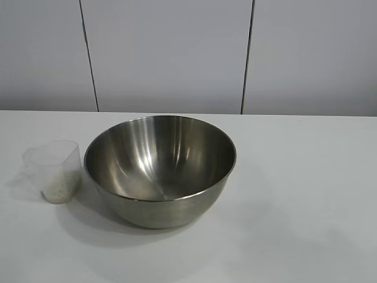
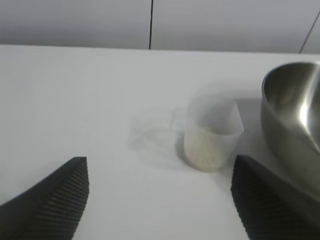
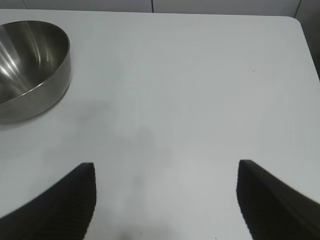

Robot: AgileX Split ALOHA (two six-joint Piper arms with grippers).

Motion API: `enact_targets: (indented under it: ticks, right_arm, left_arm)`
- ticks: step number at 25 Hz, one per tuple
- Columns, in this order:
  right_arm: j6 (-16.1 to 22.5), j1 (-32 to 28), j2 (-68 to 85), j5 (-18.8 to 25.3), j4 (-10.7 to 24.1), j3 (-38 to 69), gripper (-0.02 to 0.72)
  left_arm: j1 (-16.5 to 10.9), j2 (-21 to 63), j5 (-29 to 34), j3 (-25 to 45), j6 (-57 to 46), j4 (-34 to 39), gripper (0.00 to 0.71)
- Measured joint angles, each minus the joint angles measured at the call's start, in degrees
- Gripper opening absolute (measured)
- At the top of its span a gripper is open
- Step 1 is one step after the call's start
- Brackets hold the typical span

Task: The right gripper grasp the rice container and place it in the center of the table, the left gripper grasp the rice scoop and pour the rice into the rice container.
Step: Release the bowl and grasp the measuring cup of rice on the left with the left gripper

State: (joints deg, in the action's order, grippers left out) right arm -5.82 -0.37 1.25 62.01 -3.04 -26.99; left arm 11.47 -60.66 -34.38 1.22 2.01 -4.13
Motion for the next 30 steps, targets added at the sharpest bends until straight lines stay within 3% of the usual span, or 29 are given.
enact_targets:
  ticks: [6, 10, 16, 19, 25, 27, 30]
  right_arm:
    - [0.0, 0.0, 0.0, 0.0, 0.0, 0.0, 0.537]
    - [0.0, 0.0, 0.0, 0.0, 0.0, 0.0, 0.537]
    - [0.0, 0.0, 0.0, 0.0, 0.0, 0.0, 0.537]
    - [0.0, 0.0, 0.0, 0.0, 0.0, 0.0, 0.537]
    - [0.0, 0.0, 0.0, 0.0, 0.0, 0.0, 0.537]
    - [0.0, 0.0, 0.0, 0.0, 0.0, 0.0, 0.537]
    - [0.0, 0.0, 0.0, 0.0, 0.0, 0.0, 0.537]
  left_arm:
    - [0.0, -29.8, -27.7, -0.5, -4.6, 4.1, 0.527]
    - [0.0, -45.8, -30.4, -3.1, -6.9, 6.5, 0.507]
    - [-1.3, -50.0, -31.2, -8.5, -4.1, 9.6, 0.504]
    - [-6.0, -50.2, -31.6, -10.8, -3.2, 14.8, 0.503]
    - [-21.4, -50.4, -31.6, -16.1, -8.3, 34.0, 0.503]
    - [-24.6, -50.7, -31.6, -17.9, -10.6, 39.4, 0.503]
    - [-26.4, -52.8, -31.8, -19.6, -11.6, 43.8, 0.501]
